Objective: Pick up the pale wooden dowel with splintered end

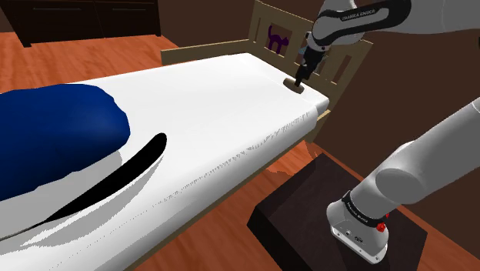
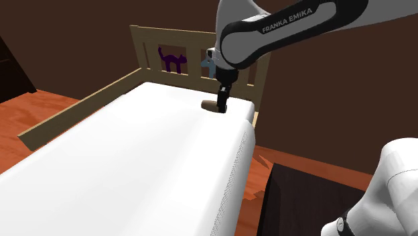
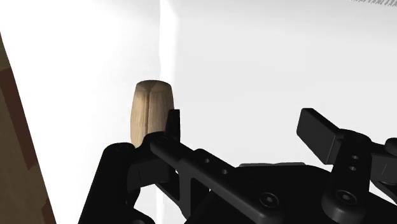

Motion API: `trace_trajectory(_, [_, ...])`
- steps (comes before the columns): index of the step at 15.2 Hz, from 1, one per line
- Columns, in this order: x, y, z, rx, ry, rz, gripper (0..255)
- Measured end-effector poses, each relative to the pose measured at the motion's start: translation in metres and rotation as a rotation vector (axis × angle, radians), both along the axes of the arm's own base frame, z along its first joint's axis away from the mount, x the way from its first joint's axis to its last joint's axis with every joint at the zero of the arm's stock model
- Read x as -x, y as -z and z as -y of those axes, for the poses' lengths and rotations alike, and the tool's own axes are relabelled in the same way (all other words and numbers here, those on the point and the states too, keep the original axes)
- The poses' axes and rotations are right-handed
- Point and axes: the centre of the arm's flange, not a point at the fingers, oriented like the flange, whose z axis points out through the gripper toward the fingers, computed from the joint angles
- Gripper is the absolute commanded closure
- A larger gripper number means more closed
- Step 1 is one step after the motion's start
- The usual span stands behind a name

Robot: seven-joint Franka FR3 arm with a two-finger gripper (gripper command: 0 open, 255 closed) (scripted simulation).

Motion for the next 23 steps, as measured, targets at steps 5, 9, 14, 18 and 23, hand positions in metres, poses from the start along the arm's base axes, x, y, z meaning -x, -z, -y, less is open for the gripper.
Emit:
trace_trajectory(5, [-0.042,0.024,0.045,0.003,-0.013,0.012,0])
trace_trajectory(9, [-0.066,0.043,0.069,0.005,-0.021,0.019,0])
trace_trajectory(14, [-0.070,0.067,0.073,0.006,-0.023,0.021,0])
trace_trajectory(18, [-0.070,0.081,0.073,0.006,-0.023,0.021,255])
trace_trajectory(23, [-0.070,0.081,0.072,0.006,-0.023,0.022,255])
